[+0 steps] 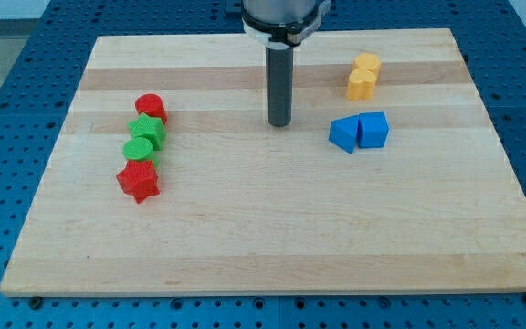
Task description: Nudge the green star a bit
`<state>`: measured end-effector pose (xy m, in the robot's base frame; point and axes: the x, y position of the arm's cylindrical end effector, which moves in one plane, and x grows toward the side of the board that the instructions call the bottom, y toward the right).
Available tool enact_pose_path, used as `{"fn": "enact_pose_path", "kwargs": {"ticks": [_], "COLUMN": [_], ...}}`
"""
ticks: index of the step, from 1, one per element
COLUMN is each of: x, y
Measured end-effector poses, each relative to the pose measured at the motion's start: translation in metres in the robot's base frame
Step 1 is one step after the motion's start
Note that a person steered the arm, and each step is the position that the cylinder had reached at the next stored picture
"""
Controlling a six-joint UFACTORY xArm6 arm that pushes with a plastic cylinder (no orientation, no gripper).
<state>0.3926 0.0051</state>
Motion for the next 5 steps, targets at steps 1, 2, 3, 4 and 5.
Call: {"fn": "enact_pose_path", "kwargs": {"ticks": [1, 2, 3, 4, 5], "x": [0.023, 0.03, 0.02, 0.004, 0.003], "y": [0.0, -0.019, -0.049, -0.091, -0.132]}}
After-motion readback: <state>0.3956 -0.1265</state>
